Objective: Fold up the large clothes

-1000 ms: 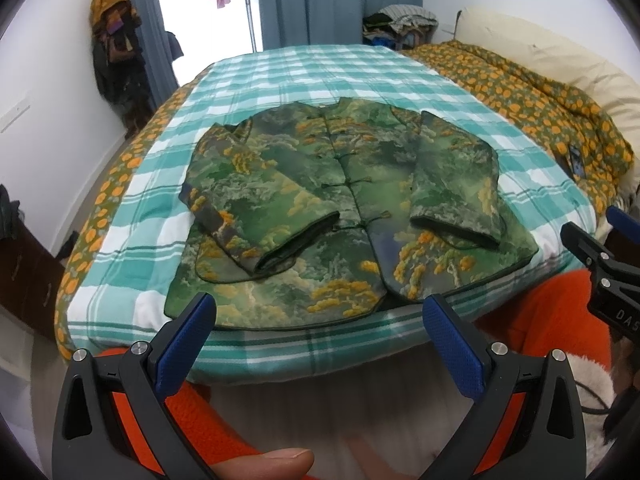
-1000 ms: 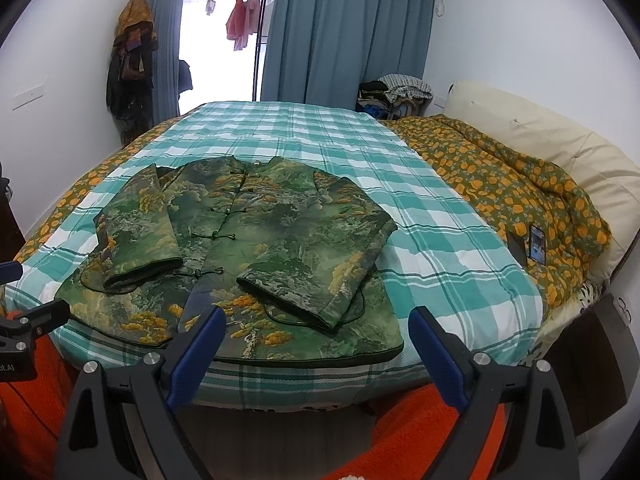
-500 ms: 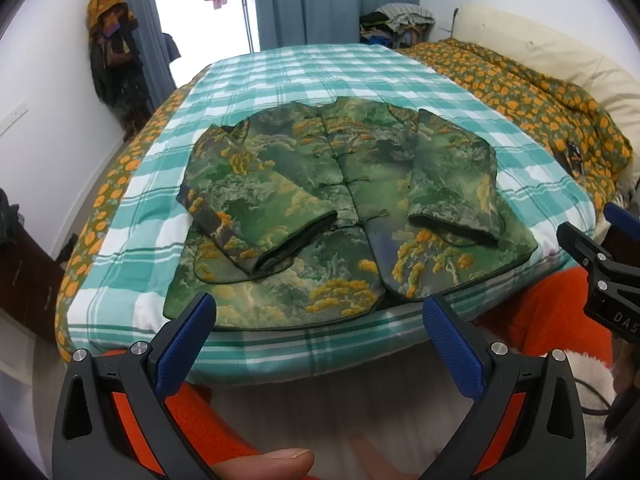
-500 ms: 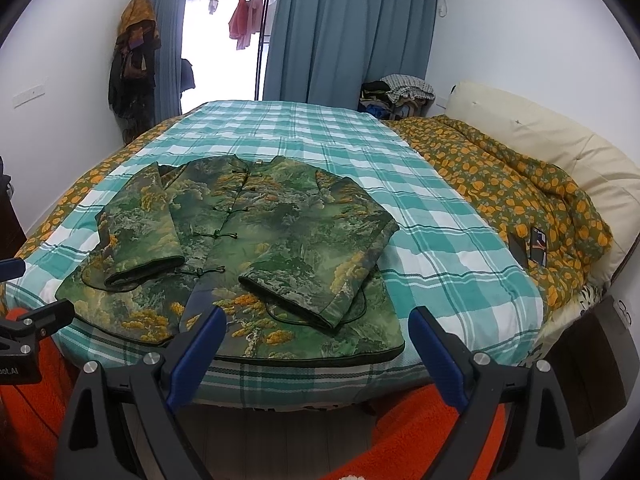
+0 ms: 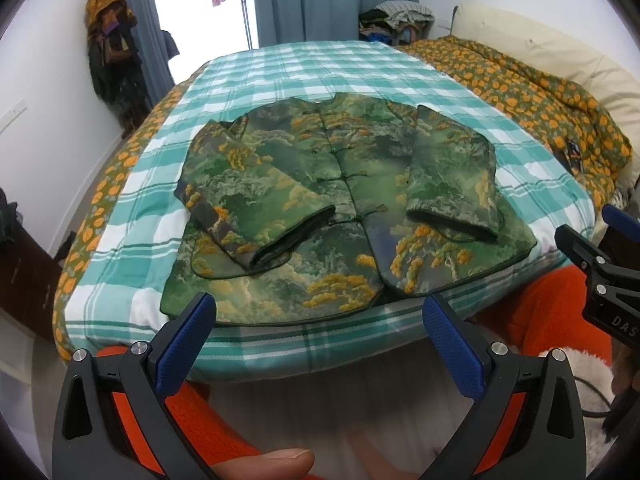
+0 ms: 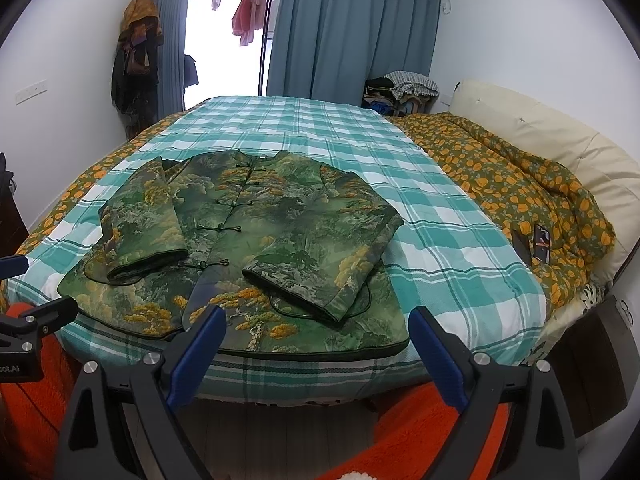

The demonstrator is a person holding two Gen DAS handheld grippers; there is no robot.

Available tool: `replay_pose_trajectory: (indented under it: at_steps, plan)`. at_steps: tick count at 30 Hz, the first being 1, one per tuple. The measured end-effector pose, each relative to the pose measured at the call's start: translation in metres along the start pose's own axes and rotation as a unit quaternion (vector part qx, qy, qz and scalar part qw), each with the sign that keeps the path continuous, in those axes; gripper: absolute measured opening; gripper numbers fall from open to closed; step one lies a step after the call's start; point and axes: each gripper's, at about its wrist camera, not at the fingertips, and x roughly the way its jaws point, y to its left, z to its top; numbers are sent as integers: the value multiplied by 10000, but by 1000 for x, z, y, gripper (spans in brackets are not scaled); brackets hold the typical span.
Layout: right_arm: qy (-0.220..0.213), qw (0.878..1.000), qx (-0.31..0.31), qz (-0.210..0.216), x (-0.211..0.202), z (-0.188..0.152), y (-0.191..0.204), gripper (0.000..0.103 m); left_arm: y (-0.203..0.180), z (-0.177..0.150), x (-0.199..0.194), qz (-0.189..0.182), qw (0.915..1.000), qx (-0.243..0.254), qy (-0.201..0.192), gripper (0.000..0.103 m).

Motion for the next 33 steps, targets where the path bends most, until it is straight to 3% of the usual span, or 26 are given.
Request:
replay_pose_trajectory:
  at_steps: [8,12,14,19,24,26,29,33]
  plan:
    - [-127,9994,210,233,0,1,-12,94,1,-1,2,9,10000,-53,19,103]
    - [-258,9981,4,559,7,10,-14,95,4,-2,5,6,9999,-96,59,103]
    - [-232,9966,-343,719,21,15,-9,103,5,-2,5,-2,9999,-107,63,103]
    - [525,9851,-1208,1105,97,21,0,103,11,-3,4,-10,9998,-216,33,103]
    - [773,9665,-2067,1311,158,25,23,102,18,-4,8,52,9994,-343,76,103]
    - [930,9605,-2223,1393,183,26,29,99,19,-4,9,28,9994,-333,107,102]
    - [1263,9524,-2457,1291,216,25,38,78,20,-5,11,14,9993,-326,183,103]
    - [1291,9515,-2475,1292,215,27,43,76,24,-5,18,57,9989,-385,279,103]
